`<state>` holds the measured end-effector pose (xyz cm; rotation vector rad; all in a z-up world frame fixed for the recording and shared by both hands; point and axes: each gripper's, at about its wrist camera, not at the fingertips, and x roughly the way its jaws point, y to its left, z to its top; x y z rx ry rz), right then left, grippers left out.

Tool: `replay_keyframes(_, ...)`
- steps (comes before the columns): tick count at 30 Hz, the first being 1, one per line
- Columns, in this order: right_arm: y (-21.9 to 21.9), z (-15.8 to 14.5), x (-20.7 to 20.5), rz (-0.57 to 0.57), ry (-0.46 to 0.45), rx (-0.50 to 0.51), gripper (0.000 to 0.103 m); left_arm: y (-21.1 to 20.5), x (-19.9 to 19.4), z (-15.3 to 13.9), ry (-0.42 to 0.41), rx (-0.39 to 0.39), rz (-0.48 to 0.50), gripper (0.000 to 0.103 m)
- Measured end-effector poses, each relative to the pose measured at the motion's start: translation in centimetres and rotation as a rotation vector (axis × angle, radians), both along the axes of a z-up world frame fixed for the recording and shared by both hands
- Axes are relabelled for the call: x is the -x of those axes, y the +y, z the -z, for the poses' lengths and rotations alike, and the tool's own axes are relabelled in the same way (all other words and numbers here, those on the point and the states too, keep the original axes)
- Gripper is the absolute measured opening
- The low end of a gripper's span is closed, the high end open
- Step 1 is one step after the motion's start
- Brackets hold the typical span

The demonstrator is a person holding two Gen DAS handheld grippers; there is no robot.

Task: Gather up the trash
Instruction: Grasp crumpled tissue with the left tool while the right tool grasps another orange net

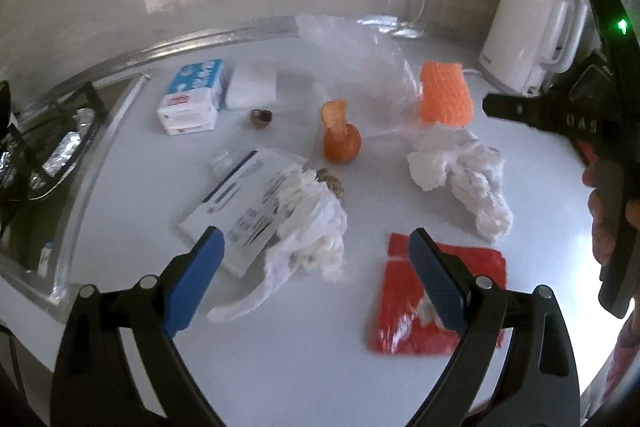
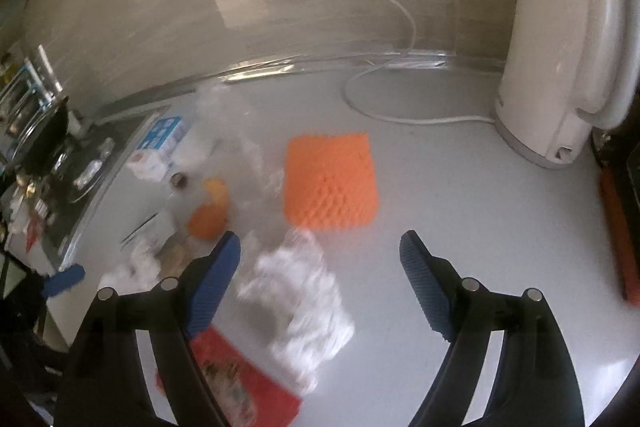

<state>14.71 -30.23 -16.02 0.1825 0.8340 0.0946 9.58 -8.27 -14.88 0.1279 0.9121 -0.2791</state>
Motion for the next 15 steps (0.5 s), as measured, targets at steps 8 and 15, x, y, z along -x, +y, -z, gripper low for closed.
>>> replay_keyframes(8,-0.6,2.8,-5.3,0.008,0.036,0.03,0.082,-0.5,-2.8,2.0,0.069,-0.003,-0.035,0.062)
replay_keyframes(15,-1.1,4.4,-7.3,0.011,0.104,0.016,0.039,-1.0,-3.4,3.5,0.111,-0.026,-0.032,0.024)
